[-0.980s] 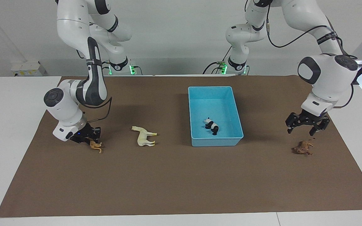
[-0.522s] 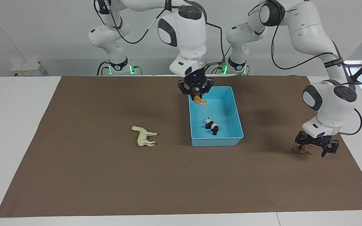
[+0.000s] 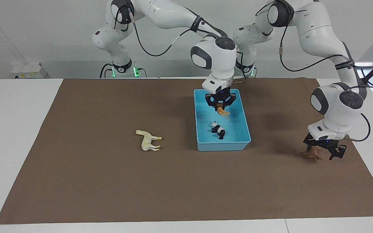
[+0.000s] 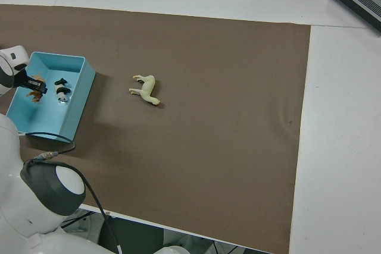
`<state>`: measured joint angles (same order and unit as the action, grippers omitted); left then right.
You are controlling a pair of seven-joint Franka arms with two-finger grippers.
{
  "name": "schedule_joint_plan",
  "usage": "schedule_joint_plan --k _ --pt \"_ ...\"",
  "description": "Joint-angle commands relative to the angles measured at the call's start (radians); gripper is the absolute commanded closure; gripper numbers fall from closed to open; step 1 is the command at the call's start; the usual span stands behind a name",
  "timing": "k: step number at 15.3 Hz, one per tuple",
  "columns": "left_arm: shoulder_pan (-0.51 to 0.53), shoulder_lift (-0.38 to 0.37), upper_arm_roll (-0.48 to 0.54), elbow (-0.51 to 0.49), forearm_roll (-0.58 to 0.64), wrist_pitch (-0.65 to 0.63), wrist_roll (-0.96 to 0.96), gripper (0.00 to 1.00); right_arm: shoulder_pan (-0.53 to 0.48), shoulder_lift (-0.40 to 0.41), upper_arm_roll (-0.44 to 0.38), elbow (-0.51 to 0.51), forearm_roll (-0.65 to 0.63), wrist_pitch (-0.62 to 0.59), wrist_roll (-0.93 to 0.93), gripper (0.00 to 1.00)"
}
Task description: Put all toys into storage box
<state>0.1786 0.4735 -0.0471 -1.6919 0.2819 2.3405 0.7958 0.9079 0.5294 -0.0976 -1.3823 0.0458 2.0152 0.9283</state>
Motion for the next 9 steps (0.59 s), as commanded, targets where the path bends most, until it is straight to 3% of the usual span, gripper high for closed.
schedule_joint_plan --k 1,5,9 --pt "0.022 -0.006 0.000 -0.063 0.039 0.095 0.013 0.00 -0.004 -0.039 0.001 0.017 0.006 -0.094 0.063 0.00" --pt "0.045 -0.015 0.001 -0.137 0.040 0.146 0.013 0.00 -0.096 -0.058 -0.010 0.080 -0.006 -0.208 0.038 0.00" --pt "0.056 -0.021 0.000 -0.167 0.042 0.152 0.010 0.00 -0.240 -0.106 -0.011 0.052 -0.012 -0.266 -0.227 0.00"
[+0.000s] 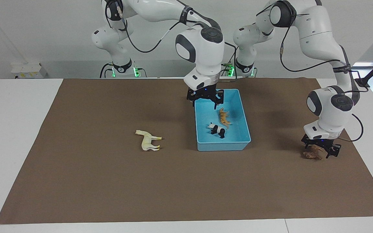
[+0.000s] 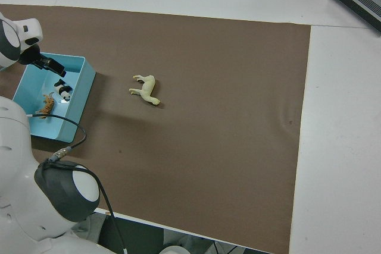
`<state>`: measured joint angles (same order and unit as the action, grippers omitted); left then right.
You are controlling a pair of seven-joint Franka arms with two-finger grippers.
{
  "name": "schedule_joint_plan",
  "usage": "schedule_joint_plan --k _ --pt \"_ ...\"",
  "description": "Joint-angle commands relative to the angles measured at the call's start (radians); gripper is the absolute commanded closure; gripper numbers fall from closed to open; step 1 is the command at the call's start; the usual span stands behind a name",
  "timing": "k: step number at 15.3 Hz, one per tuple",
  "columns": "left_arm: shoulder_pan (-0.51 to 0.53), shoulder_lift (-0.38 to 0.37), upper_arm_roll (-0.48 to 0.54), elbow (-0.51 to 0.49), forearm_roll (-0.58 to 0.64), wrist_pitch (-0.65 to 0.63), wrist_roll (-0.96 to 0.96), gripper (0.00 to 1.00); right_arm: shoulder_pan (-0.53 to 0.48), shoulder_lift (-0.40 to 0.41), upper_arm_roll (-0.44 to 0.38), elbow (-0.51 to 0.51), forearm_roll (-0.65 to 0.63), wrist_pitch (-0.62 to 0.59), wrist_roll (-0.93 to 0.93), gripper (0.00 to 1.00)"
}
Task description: Put all toys into storage box
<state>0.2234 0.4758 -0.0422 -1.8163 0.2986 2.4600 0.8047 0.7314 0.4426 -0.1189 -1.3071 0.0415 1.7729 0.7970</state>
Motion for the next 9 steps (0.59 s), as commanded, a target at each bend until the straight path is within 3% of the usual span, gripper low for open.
schedule_joint_plan --k 1,2,3,4,6,7,9 --pt "0.011 -0.025 -0.004 -0.047 0.024 0.034 -0.007 0.00 -0.101 -0.025 0.010 -0.053 -0.008 -0.012 -0.131 0.00" --pt "0.011 -0.028 -0.005 -0.052 0.025 0.037 -0.015 0.00 -0.127 -0.036 0.010 -0.090 -0.008 0.017 -0.156 0.00" --pt "0.007 -0.029 -0.004 -0.055 0.024 0.039 -0.030 0.11 -0.160 -0.054 0.010 -0.145 -0.008 0.046 -0.162 0.00" --pt "0.004 -0.031 -0.004 -0.064 0.024 0.039 -0.054 0.29 -0.188 -0.076 0.010 -0.206 -0.008 0.077 -0.168 0.00" --pt "-0.002 -0.034 -0.004 -0.064 0.024 0.033 -0.105 0.85 -0.219 -0.140 0.008 -0.396 -0.008 0.225 -0.212 0.00" --pt "-0.004 -0.034 -0.004 -0.057 0.024 0.027 -0.117 1.00 -0.243 -0.166 0.008 -0.485 -0.008 0.314 -0.235 0.00" --pt "-0.006 -0.031 -0.005 -0.025 0.024 -0.007 -0.121 1.00 -0.273 -0.176 0.008 -0.561 -0.008 0.388 -0.289 0.00"
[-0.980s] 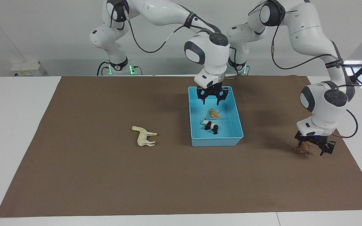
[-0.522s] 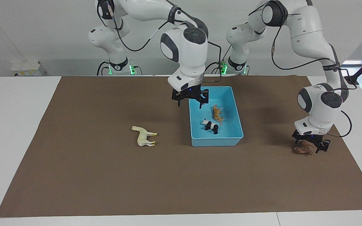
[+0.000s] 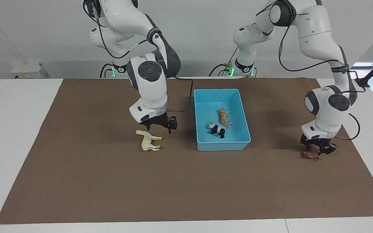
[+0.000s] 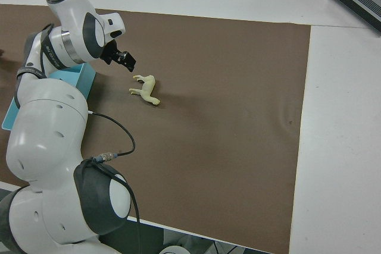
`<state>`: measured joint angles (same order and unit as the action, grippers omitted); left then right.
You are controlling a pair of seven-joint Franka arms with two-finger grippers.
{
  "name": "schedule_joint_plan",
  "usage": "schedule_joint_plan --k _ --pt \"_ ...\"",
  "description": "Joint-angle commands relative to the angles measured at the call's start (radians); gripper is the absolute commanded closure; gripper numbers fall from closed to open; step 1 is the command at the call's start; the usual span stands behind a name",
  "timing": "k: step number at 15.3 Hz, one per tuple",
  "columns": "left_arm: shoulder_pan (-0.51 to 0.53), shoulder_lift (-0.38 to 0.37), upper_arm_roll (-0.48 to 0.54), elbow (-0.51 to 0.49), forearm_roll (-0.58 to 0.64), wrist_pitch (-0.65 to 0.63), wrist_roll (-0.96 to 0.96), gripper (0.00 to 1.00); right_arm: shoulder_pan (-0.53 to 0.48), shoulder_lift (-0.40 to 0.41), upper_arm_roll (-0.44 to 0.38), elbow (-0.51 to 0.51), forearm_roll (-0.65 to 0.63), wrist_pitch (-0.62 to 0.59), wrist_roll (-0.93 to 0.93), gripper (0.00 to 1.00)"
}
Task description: Put all toys into storage box
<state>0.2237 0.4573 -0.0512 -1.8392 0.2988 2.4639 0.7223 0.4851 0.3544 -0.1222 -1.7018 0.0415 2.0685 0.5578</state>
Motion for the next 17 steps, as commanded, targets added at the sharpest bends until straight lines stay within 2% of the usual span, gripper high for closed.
schedule_joint_plan --k 1,3,5,7,9,11,12,17 --pt "-0.007 -0.011 0.002 0.039 0.017 -0.066 -0.041 1.00 -0.039 -0.084 0.012 -0.176 -0.008 0.105 -0.065 0.00" --pt "-0.036 -0.020 -0.004 0.150 -0.010 -0.237 -0.061 1.00 -0.049 -0.072 0.012 -0.188 -0.008 0.126 -0.073 0.00" --pt "-0.093 -0.077 -0.004 0.234 -0.085 -0.440 -0.130 1.00 -0.051 -0.057 0.012 -0.222 -0.008 0.195 -0.079 0.00" --pt "-0.148 -0.167 -0.007 0.218 -0.163 -0.564 -0.312 1.00 -0.051 -0.029 0.012 -0.246 -0.008 0.264 -0.082 0.00" --pt "-0.260 -0.216 -0.007 0.207 -0.173 -0.644 -0.470 1.00 -0.068 -0.015 0.010 -0.251 -0.009 0.288 -0.093 0.00" --pt "-0.375 -0.235 -0.007 0.174 -0.175 -0.666 -0.664 1.00 -0.069 0.000 0.012 -0.252 -0.008 0.309 -0.094 0.00" --pt "-0.424 -0.261 -0.007 0.120 -0.173 -0.654 -0.741 1.00 -0.069 0.005 0.012 -0.263 -0.008 0.332 -0.094 0.00" --pt "-0.598 -0.354 -0.009 -0.115 -0.190 -0.491 -0.986 1.00 -0.074 0.005 0.012 -0.315 -0.008 0.412 -0.093 0.00"
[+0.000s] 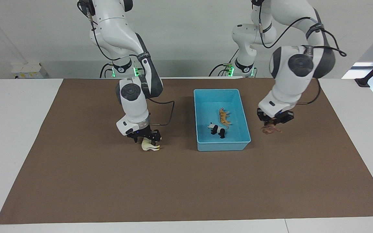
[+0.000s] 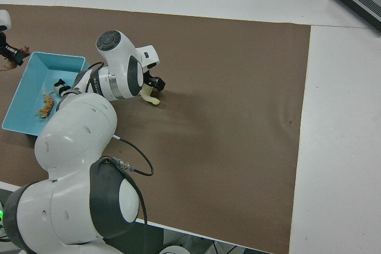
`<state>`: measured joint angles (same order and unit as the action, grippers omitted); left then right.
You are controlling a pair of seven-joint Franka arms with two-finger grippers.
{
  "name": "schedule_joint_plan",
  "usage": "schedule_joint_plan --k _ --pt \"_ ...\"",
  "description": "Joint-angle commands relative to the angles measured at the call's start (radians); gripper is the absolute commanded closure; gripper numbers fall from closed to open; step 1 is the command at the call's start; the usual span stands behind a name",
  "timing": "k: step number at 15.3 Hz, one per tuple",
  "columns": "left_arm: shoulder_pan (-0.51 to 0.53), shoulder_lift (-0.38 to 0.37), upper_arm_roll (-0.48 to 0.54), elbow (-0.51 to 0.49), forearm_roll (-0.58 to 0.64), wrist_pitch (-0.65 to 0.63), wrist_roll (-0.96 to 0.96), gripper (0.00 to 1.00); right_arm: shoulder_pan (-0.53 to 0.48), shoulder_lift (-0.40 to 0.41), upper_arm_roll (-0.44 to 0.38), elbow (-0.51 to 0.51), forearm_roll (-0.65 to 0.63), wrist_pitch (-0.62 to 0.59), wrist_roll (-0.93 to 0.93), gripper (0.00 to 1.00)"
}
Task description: Put all toys into storage box
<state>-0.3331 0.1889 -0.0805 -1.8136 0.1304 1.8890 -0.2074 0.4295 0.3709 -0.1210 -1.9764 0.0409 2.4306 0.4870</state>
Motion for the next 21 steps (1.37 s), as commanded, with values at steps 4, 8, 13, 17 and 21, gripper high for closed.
schedule_joint_plan --k 4,8,13,17,21 --pt "-0.145 -0.104 0.022 -0.174 -0.057 0.101 -0.179 1.00 -0.017 -0.014 0.011 -0.067 -0.009 0.097 -0.024 1.00" --pt "-0.156 -0.128 0.022 -0.230 -0.057 0.139 -0.182 0.47 0.000 -0.012 0.011 0.016 -0.009 -0.020 -0.022 1.00" --pt "-0.147 -0.121 0.024 -0.191 -0.058 0.130 -0.187 0.00 0.002 -0.021 0.012 0.213 -0.009 -0.281 -0.021 1.00" --pt "-0.086 -0.138 0.031 -0.116 -0.058 0.089 -0.175 0.00 0.067 0.005 0.023 0.563 -0.006 -0.656 0.071 1.00" --pt "0.011 -0.170 0.033 -0.055 -0.058 0.059 -0.167 0.00 0.152 0.034 0.021 0.737 -0.004 -0.762 0.205 1.00"
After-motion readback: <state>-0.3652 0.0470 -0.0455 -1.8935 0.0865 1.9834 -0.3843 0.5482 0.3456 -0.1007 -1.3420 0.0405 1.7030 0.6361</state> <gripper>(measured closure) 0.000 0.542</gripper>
